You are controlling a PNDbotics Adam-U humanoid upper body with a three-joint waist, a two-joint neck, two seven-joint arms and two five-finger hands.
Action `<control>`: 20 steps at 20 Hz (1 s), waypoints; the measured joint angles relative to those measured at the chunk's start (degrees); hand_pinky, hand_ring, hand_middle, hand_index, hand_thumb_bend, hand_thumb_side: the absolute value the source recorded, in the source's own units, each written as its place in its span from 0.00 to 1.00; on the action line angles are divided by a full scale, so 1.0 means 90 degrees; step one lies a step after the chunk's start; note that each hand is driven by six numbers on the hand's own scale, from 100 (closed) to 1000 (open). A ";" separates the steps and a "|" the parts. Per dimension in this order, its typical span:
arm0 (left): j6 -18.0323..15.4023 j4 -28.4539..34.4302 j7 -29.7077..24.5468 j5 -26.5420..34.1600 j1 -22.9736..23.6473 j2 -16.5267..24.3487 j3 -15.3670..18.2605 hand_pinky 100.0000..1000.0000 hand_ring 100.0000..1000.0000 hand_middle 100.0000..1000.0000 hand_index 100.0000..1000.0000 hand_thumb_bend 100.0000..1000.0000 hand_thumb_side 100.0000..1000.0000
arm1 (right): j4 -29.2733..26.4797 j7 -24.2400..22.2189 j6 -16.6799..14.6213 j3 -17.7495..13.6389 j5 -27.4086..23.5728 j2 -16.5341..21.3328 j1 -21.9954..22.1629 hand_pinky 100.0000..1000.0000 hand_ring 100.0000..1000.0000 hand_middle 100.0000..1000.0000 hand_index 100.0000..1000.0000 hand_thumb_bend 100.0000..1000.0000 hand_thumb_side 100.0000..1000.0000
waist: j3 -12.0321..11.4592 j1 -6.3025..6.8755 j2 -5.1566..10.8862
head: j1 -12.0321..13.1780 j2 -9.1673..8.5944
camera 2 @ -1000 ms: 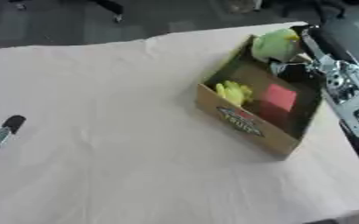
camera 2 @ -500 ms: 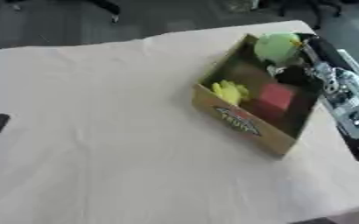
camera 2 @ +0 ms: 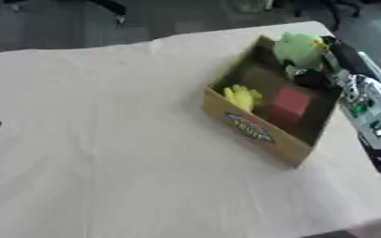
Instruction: Pick up the objects with one hand, pass them to the other hand, and then place them into the box on the other side of the table.
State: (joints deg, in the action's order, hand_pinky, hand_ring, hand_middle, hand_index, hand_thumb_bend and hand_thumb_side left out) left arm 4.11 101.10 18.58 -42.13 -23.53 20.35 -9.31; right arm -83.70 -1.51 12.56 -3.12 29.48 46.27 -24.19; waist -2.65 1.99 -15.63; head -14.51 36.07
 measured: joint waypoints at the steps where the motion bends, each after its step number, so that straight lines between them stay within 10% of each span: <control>1: 0.0002 0.0000 0.0002 0.0000 0.0002 0.0004 0.0001 0.52 0.51 0.56 0.72 0.62 0.32 | -0.0003 0.0008 -0.0011 -0.0001 0.0019 0.0000 0.0000 0.95 0.92 0.88 0.92 0.35 0.36 | 0.0000 -0.0003 0.0000 | 0.0003 0.0000; 5: 0.0004 -0.0002 0.0005 0.0000 0.0005 0.0006 0.0011 0.52 0.51 0.56 0.72 0.61 0.31 | -0.0051 -0.0044 -0.0091 -0.0003 0.0064 0.0000 0.0000 0.95 0.92 0.86 0.90 0.37 0.02 | -0.0001 -0.0011 0.0000 | 0.0010 0.0001; 8: -0.0002 -0.0004 0.0012 0.0000 0.0005 0.0006 0.0013 0.52 0.51 0.56 0.72 0.61 0.31 | -0.0065 -0.0064 -0.0111 -0.0018 0.0059 0.0000 -0.0001 0.95 0.91 0.86 0.89 0.37 0.00 | -0.0008 -0.0016 0.0000 | 0.0025 0.0003; 12: 0.0031 -0.0004 0.0047 0.0000 0.0005 0.0006 0.0038 0.52 0.50 0.55 0.72 0.63 0.31 | -0.0090 -0.0047 -0.0100 -0.0039 -0.0015 0.0000 -0.0001 0.95 0.91 0.85 0.90 0.35 0.09 | -0.0019 -0.0022 0.0001 | 0.0031 0.0004; 15: 0.0089 -0.0004 0.0109 0.0000 0.0005 0.0006 0.0072 0.51 0.50 0.55 0.72 0.63 0.32 | -0.0188 0.0075 -0.0039 -0.0057 -0.0187 -0.0001 -0.0001 0.97 0.88 0.82 0.91 0.18 0.38 | -0.0025 -0.0024 0.0001 | 0.0034 0.0005; 20: 0.0200 -0.0001 0.0297 0.0059 0.0005 0.0006 0.0180 0.51 0.50 0.55 0.72 0.61 0.33 | -0.0690 0.0663 0.0076 -0.0127 -0.1117 -0.0054 0.0116 1.00 0.87 0.79 0.92 0.00 0.53 | -0.0058 -0.0024 0.0001 | 0.0086 -0.0001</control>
State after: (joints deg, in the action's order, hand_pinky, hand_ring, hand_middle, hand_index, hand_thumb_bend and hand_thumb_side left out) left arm 5.91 101.10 21.25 -41.60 -23.48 20.40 -7.70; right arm -89.91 4.45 13.25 -4.26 19.43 45.78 -23.14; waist -3.18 1.77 -15.62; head -13.73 36.05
